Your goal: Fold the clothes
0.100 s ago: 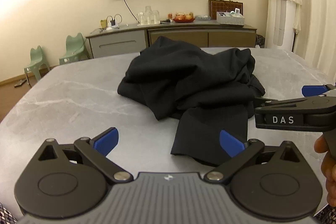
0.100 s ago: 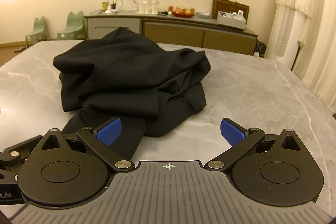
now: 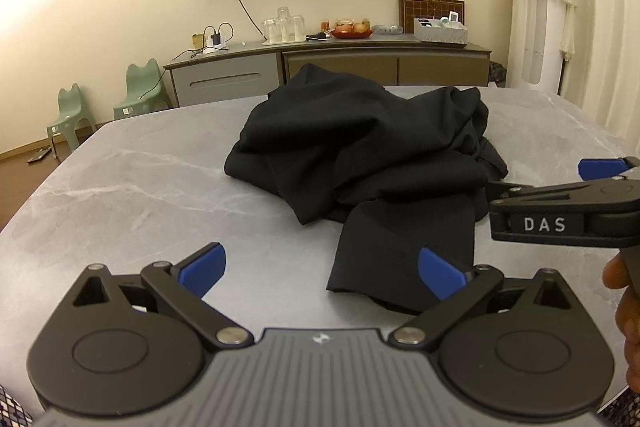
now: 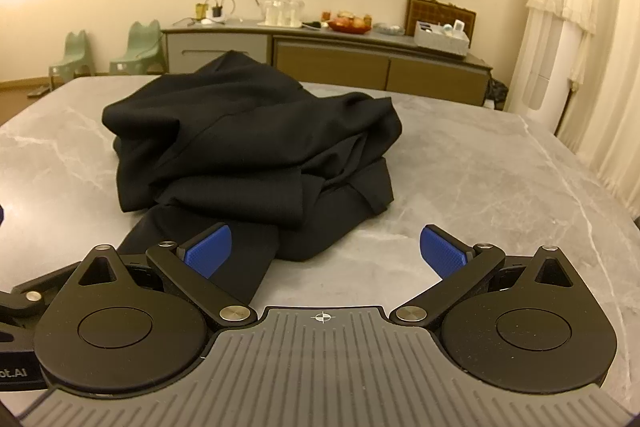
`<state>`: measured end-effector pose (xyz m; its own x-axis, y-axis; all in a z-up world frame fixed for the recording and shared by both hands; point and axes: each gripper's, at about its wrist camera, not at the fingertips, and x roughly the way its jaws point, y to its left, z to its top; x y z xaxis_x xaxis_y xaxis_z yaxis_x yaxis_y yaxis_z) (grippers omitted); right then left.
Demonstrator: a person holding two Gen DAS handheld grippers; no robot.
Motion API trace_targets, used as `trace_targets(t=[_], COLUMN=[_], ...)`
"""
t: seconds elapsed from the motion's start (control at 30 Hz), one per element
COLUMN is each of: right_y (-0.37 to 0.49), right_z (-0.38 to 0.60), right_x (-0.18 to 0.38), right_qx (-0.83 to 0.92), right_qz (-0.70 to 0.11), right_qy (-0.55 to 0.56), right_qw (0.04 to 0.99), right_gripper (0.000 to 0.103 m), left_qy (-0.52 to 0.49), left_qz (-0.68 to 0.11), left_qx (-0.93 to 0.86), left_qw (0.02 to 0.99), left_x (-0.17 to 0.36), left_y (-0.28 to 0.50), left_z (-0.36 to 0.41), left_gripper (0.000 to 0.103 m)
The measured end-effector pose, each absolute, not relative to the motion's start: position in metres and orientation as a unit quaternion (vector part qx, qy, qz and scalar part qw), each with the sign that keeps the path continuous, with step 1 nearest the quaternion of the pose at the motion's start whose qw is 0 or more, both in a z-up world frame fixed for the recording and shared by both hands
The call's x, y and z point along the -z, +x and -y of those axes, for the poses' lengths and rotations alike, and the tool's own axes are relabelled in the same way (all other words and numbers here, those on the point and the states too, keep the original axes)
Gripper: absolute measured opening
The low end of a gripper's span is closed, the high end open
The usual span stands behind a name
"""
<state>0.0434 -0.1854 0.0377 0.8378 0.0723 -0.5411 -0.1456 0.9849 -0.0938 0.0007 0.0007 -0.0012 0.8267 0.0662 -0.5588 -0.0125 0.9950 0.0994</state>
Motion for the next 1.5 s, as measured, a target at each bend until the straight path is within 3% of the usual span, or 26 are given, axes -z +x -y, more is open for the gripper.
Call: trace_targets(t=[1.5], right_y=[0.047], right_z=[0.191], right_x=[-0.029], right_qx=[-0.072], right_qz=[-0.301], right_qy=[-0.051], right_qw=[0.95], right_gripper=[0.102], left_qy=[0.025], left_qz=[-0.343], left_qx=[-0.028], left_qw=[0.939], left_x=[0.013], left_y=[0.003], left_z=[-0.011], left_gripper=[0.102])
